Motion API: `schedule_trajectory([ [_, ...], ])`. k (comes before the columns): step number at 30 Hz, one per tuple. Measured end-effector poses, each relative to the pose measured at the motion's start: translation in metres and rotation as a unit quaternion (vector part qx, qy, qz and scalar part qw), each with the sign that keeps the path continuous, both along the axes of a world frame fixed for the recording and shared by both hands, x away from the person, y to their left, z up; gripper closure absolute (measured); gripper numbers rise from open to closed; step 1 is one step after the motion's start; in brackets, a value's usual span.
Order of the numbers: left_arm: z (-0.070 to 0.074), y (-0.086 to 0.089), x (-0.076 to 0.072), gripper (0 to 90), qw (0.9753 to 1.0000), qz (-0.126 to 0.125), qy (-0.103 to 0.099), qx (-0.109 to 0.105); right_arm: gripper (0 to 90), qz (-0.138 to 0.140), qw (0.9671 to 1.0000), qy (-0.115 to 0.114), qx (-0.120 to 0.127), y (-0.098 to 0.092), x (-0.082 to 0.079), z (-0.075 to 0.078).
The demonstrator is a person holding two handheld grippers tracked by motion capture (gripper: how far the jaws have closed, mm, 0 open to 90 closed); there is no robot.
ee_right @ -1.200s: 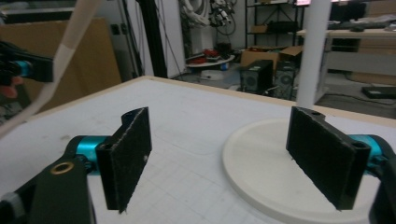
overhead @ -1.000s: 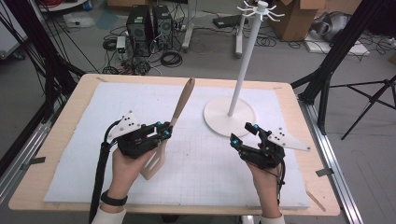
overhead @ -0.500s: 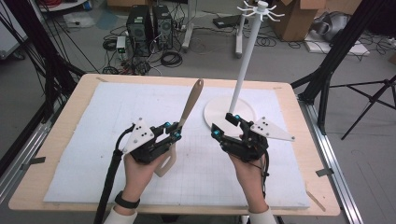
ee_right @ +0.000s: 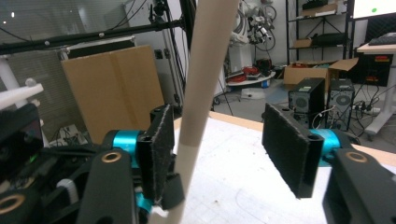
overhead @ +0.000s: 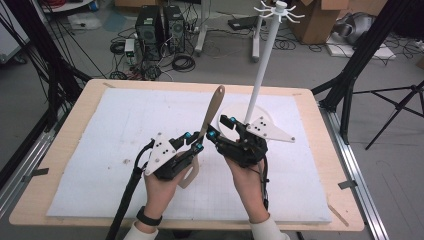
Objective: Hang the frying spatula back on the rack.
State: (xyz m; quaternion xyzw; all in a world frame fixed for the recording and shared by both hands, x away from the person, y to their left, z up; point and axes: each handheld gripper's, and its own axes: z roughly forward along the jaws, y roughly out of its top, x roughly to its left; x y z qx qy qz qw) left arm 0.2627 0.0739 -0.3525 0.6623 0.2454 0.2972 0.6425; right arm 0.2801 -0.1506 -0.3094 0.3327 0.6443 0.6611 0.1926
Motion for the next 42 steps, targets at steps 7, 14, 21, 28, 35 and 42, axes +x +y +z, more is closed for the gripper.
schedule_trajectory([
  [7, -0.001, -0.005, -0.003, 77.6, 0.9998, 0.01, -0.012, -0.007, 51.9, 0.006, 0.9998, 0.009, 0.014, 0.007, 0.004, -0.001],
  [14, -0.002, -0.009, -0.004, 77.6, 0.9997, 0.016, -0.018, -0.01, 62.3, 0.012, 0.9994, 0.015, 0.029, 0.008, 0.004, -0.001],
  [21, -0.003, -0.01, -0.003, 77.6, 0.9997, 0.015, -0.015, -0.012, 72.9, 0.021, 0.9993, 0.014, 0.028, 0.01, 0.004, -0.001],
  [28, -0.003, -0.01, 0.0, 77.4, 0.9998, 0.006, -0.009, -0.019, 76.4, 0.036, 0.999, 0.01, 0.024, 0.009, 0.005, -0.001],
  [35, 0.0, -0.001, 0.005, 67.0, 0.9978, -0.041, 0.008, -0.051, 76.7, 0.051, 0.9986, -0.001, 0.017, 0.003, 0.009, 0.001],
  [42, 0.005, 0.016, 0.007, 50.9, 0.9947, -0.088, 0.02, -0.048, 76.7, 0.068, 0.9975, -0.011, 0.017, -0.011, 0.013, 0.006],
])
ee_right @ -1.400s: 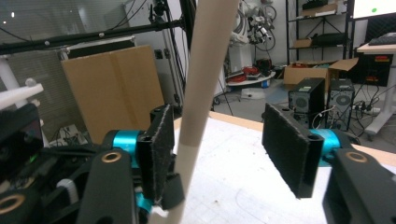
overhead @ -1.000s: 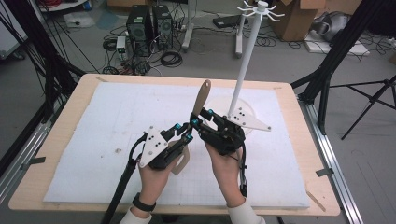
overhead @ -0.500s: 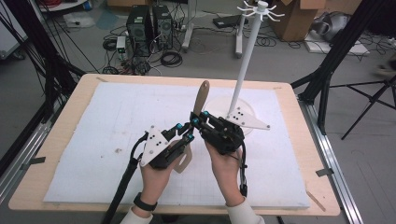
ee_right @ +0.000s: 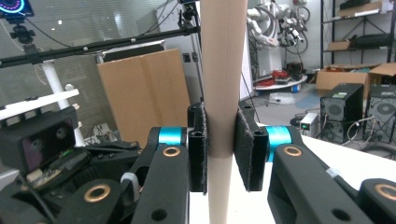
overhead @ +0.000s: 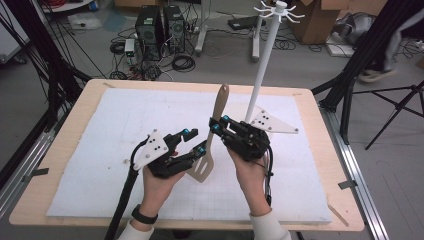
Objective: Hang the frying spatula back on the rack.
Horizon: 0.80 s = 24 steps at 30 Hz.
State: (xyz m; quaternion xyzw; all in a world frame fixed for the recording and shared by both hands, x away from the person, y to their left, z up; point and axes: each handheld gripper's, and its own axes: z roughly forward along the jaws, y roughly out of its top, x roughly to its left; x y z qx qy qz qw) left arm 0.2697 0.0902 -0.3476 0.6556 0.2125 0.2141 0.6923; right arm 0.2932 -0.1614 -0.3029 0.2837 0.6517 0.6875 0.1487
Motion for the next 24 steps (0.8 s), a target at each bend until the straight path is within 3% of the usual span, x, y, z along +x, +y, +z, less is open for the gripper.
schedule_trajectory([
  [1, 0.001, 0.004, 0.0, 43.6, 1.0, -0.007, 0.001, 0.004, 76.7, 0.003, 1.0, 0.0, -0.002, -0.005, 0.001, 0.002],
  [8, 0.002, 0.033, 0.001, 32.1, 0.9983, -0.047, 0.019, 0.027, 76.7, 0.017, 0.9998, -0.007, -0.001, -0.022, 0.008, 0.007],
  [14, -0.006, 0.063, 0.0, 29.8, 0.9969, -0.051, 0.025, 0.055, 76.7, 0.037, 0.9992, -0.014, -0.005, -0.036, 0.015, 0.015],
  [19, -0.016, 0.085, -0.002, 27.4, 0.9934, -0.051, 0.032, 0.098, 76.7, 0.055, 0.9981, -0.024, -0.015, -0.048, 0.02, 0.024],
  [24, -0.029, 0.104, -0.004, 26.1, 0.9927, -0.061, 0.043, 0.095, 76.7, 0.082, 0.9961, -0.032, -0.013, -0.06, 0.028, 0.032],
])
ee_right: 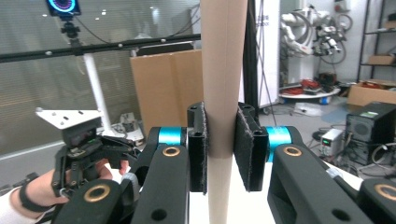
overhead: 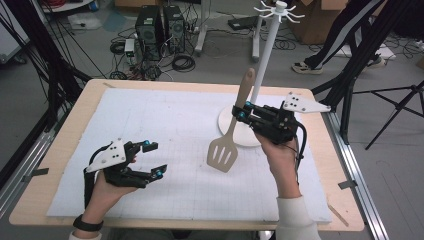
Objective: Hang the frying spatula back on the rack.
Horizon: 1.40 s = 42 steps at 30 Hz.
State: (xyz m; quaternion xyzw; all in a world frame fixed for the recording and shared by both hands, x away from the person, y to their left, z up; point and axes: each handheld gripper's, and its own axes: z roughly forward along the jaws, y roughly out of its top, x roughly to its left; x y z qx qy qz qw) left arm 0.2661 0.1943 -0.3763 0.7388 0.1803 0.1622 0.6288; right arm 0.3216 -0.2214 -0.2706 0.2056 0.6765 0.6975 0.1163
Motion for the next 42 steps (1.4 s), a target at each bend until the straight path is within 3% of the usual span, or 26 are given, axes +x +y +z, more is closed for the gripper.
schedule_trajectory([
  [11, -0.014, 0.028, -0.001, 22.5, 0.9999, -0.003, 0.011, -0.01, 76.7, 0.026, 0.9994, -0.016, -0.013, -0.019, 0.019, 0.018],
  [16, -0.016, 0.033, 0.0, 22.2, 0.9998, -0.002, 0.013, -0.014, 76.7, 0.037, 0.9988, -0.023, -0.025, -0.025, 0.032, 0.027],
  [21, -0.017, 0.033, -0.001, 22.0, 0.9998, -0.008, 0.013, -0.013, 76.7, 0.034, 0.999, -0.023, -0.019, -0.032, 0.043, 0.035],
  [32, -0.019, 0.035, -0.002, 21.9, 0.9998, -0.009, 0.017, -0.012, 76.7, 0.026, 0.9995, -0.013, -0.012, -0.052, 0.071, 0.051],
  [42, -0.022, 0.037, -0.003, 22.0, 0.9998, -0.006, 0.02, -0.007, 76.7, 0.033, 0.9993, 0.005, -0.016, -0.061, 0.091, 0.053],
])
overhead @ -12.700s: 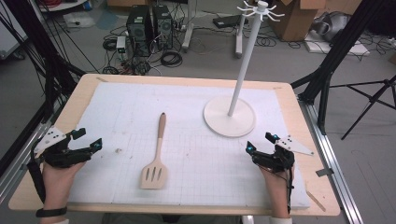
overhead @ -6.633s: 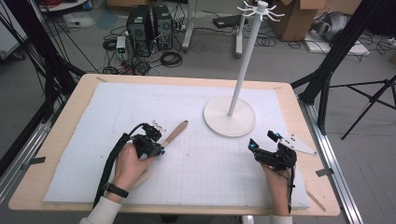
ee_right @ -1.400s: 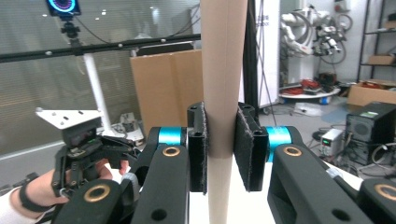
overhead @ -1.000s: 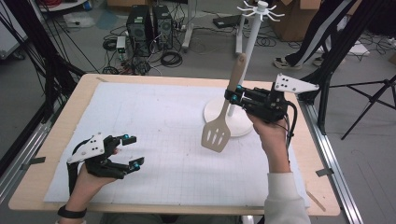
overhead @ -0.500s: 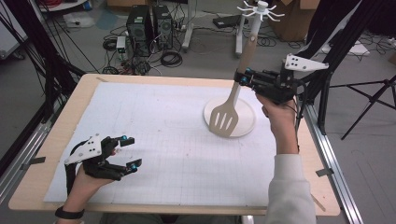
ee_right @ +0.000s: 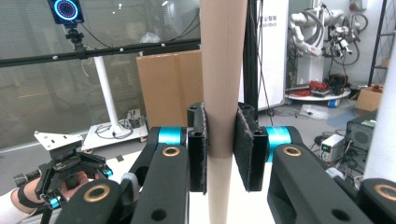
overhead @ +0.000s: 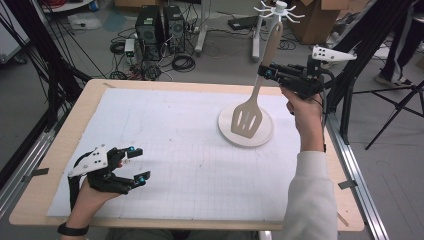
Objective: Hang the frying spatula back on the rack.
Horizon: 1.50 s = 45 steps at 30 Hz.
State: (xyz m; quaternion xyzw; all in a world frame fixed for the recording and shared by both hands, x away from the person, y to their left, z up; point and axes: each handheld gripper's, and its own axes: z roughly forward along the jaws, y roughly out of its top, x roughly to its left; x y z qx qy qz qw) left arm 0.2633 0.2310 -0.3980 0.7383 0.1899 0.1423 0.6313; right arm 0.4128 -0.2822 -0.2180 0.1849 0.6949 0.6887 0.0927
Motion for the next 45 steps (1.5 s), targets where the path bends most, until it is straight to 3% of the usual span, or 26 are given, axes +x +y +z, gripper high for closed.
schedule_trajectory([
  [16, -0.004, 0.0, 0.0, 21.7, 1.0, 0.0, 0.004, 0.007, 76.7, 0.003, 0.9998, 0.011, 0.019, -0.008, 0.018, -0.003],
  [29, -0.006, -0.003, 0.001, 21.1, 0.9999, -0.005, 0.008, 0.013, 76.7, 0.009, 0.9998, 0.014, 0.011, -0.003, 0.028, 0.0],
  [36, -0.007, -0.003, 0.0, 21.1, 0.9999, -0.002, 0.008, 0.014, 76.6, -0.011, 0.9996, 0.026, 0.004, -0.003, 0.032, -0.003],
  [45, -0.007, -0.004, 0.0, 21.0, 0.9999, -0.005, 0.009, 0.009, 76.6, -0.045, 0.9989, 0.013, -0.005, 0.002, 0.033, -0.004],
])
